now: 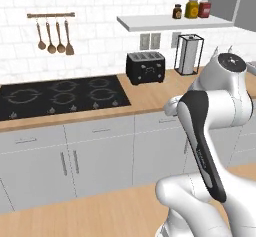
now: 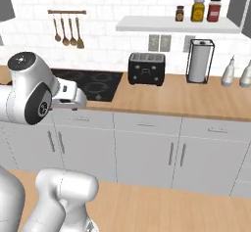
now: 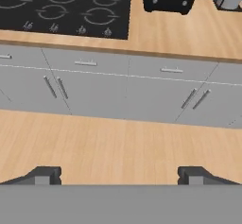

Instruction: Gather all objects into one cabinet and sort the glasses and bowls to opposite sides.

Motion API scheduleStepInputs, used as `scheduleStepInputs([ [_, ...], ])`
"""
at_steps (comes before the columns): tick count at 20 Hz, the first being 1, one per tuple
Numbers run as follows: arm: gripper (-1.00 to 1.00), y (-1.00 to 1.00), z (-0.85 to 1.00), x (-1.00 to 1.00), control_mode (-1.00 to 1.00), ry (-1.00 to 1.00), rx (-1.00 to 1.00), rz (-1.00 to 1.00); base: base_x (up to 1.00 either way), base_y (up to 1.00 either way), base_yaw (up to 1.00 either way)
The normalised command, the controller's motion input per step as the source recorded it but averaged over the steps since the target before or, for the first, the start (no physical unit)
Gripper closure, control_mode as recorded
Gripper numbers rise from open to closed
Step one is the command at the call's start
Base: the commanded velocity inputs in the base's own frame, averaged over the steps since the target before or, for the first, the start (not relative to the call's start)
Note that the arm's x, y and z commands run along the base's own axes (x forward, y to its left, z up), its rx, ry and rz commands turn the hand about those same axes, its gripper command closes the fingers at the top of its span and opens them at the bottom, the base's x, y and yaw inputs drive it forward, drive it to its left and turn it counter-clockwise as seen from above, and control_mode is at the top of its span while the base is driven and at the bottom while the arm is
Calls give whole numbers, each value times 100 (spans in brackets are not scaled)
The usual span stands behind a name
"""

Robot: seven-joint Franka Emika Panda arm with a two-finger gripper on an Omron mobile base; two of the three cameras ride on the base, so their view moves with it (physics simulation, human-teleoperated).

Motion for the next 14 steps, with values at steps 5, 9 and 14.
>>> scheduleStepInputs([
  [5,-100,0,0,0,100,0,0,0,0,-100,0],
  [9,-100,0,0,0,100,0,0,0,0,-100,0],
  [14,-100,0,0,0,100,0,0,0,19,-100,0],
])
